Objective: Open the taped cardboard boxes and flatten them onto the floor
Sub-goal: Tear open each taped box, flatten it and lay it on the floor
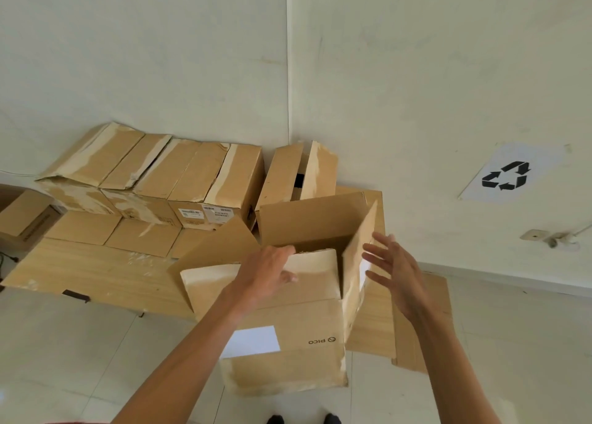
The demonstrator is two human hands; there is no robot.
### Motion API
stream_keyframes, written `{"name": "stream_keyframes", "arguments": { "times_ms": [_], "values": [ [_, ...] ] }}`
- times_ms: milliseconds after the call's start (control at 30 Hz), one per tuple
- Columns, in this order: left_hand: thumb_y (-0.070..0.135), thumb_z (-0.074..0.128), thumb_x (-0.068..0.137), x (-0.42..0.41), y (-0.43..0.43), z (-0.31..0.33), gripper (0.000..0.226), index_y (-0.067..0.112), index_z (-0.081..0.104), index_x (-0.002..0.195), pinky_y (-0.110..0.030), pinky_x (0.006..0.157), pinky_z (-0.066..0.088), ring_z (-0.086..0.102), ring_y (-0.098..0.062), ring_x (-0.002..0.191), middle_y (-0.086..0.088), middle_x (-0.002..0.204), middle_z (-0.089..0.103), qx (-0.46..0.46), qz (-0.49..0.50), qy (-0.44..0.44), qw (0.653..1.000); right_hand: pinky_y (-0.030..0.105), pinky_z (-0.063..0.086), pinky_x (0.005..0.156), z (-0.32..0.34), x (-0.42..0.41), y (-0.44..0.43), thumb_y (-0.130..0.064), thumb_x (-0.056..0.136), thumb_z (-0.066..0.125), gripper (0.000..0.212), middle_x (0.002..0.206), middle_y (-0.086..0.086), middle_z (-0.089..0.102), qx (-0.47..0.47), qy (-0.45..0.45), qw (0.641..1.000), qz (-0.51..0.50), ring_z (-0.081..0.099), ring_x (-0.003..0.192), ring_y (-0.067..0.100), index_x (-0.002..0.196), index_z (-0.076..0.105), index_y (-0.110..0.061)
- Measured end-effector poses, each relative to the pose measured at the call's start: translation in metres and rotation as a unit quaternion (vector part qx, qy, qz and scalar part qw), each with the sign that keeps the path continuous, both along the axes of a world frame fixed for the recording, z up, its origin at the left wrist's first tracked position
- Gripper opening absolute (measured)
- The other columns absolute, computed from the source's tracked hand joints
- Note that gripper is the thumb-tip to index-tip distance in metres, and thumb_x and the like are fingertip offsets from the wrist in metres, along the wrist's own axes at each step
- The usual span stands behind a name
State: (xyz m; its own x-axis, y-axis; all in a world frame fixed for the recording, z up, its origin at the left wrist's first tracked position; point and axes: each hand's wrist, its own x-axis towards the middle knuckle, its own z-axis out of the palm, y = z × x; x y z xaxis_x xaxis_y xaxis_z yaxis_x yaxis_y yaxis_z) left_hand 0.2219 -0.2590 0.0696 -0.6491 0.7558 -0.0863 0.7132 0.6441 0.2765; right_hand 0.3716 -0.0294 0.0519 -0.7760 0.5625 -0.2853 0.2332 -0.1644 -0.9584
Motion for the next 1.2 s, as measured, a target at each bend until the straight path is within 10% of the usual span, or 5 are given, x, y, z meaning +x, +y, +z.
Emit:
{"name": "stream_keyframes", "arguments": {
  "times_ms": [133, 400, 667, 967, 1200],
  "values": [
    [0.043, 0.074, 0.087, -0.018, -0.025, -0.009, 0.037, 0.018, 0.061, 0.112, -0.029, 0.063, 0.040, 0.065, -0.019, 0.079, 0.005, 0.085, 0.066, 0.018, 0.033, 0.018, 0.999, 0.045, 0.051, 0.103, -0.037, -0.012, -0.011, -0.030, 0.101, 0.059, 0.042, 0.138, 0.002, 0.058, 0.092, -0.049, 0.994, -0.043, 0.057, 0.124, 0.018, 0.142, 0.050, -0.025],
    [0.050, 0.075, 0.084, -0.063, -0.069, -0.034, 0.044, 0.017, 0.066, 0.111, -0.033, 0.067, 0.038, 0.067, -0.027, 0.086, -0.002, 0.089, 0.073, 0.009, 0.080, 0.080, 0.993, 0.060, 0.038, 0.113, -0.131, -0.065, 0.055, -0.054, 0.056, 0.095, 0.139, 0.163, 0.006, 0.029, 0.200, -0.167, 0.965, 0.039, 0.033, 0.147, 0.031, 0.159, 0.007, -0.025],
    [0.046, 0.075, 0.086, -0.102, -0.099, -0.035, 0.041, 0.013, 0.064, 0.108, -0.035, 0.068, 0.041, 0.066, -0.031, 0.089, -0.005, 0.092, 0.071, 0.058, 0.146, 0.063, 0.986, 0.045, 0.061, 0.073, -0.074, -0.083, 0.053, -0.038, 0.077, 0.084, 0.038, 0.089, 0.002, 0.074, 0.216, -0.095, 0.966, 0.105, 0.071, 0.087, 0.030, 0.099, 0.068, -0.011],
    [0.056, 0.083, 0.074, -0.076, -0.054, 0.069, 0.104, 0.012, 0.033, 0.154, -0.052, 0.120, 0.026, 0.028, -0.023, 0.149, -0.004, 0.157, 0.034, 0.325, 0.067, 0.120, 0.936, 0.035, 0.047, 0.051, 0.052, -0.102, -0.011, -0.040, 0.080, 0.083, 0.032, 0.071, 0.000, 0.067, 0.284, 0.078, 0.950, 0.100, 0.058, 0.058, 0.017, 0.078, 0.062, -0.015],
    [0.080, 0.077, 0.049, -0.073, 0.028, 0.146, 0.115, 0.023, 0.048, 0.144, -0.081, 0.107, 0.010, 0.028, -0.028, 0.148, -0.002, 0.144, 0.049, 0.031, -0.136, 0.350, 0.926, 0.023, 0.036, 0.054, 0.130, -0.127, -0.049, -0.053, 0.081, 0.076, 0.026, 0.064, -0.014, 0.059, 0.471, 0.123, 0.857, 0.169, 0.055, 0.056, 0.013, 0.090, 0.059, -0.036]
  ]
}}
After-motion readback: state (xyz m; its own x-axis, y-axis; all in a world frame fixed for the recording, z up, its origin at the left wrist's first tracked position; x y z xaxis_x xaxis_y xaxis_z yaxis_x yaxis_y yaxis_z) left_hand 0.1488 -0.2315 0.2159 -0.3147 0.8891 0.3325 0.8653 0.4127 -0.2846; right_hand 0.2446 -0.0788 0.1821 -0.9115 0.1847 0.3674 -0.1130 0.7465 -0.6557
